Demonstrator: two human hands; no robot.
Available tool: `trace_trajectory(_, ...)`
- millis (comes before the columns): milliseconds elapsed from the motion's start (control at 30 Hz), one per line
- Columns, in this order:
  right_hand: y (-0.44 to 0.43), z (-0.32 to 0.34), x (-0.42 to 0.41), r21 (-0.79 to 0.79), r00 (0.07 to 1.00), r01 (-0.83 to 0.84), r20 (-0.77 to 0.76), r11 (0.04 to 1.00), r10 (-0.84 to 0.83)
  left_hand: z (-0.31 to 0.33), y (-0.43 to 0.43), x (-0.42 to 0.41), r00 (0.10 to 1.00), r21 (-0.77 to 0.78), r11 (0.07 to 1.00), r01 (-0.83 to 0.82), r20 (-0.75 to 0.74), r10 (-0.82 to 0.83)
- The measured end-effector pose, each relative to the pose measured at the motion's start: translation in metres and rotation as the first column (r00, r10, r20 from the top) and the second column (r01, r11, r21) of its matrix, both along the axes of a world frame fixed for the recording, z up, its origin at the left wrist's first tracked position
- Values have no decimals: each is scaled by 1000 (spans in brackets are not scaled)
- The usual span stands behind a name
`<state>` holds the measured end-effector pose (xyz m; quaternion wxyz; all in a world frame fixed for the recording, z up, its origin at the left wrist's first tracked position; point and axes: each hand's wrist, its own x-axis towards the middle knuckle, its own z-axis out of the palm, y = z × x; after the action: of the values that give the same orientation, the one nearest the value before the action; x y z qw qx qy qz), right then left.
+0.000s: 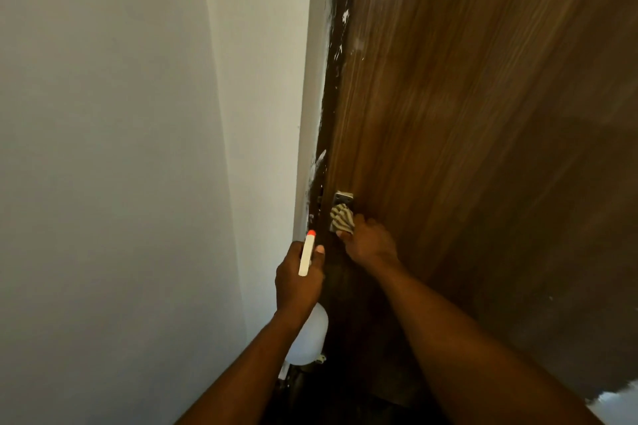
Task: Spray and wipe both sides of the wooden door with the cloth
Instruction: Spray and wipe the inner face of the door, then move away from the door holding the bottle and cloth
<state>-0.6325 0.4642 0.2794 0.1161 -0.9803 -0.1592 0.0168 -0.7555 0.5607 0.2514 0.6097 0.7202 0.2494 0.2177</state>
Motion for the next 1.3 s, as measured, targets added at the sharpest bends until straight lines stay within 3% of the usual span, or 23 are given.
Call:
trace_trajectory(400,-19,-11,-62,-84,994,-61,82,995,68,6,25,-56,999,84,996,30,9,-31)
trace_trajectory(600,-49,-3,-142,-34,998,-66,6,997,66,13,7,-134,999,108,993,36,15,-38)
trace_trajectory(767,-72,-1,-228,94,997,77,18,993,-79,18,-15,-209,998,87,994,63,24,-65)
trace_trajectory(1100,-144,-8,-379,222,949,284,77,933,-307,32,-59,-302,957,133,952,274,60,-284)
trace_trajectory(1200,-169,-15,-417,342,909,356,89,869,-408,36,-77,-315,923,181,915,360,70,-377)
trace_trajectory(1300,-190,-14,-453,463,803,509,47,726,-594,36,-99,-327,875,213,863,457,67,-480)
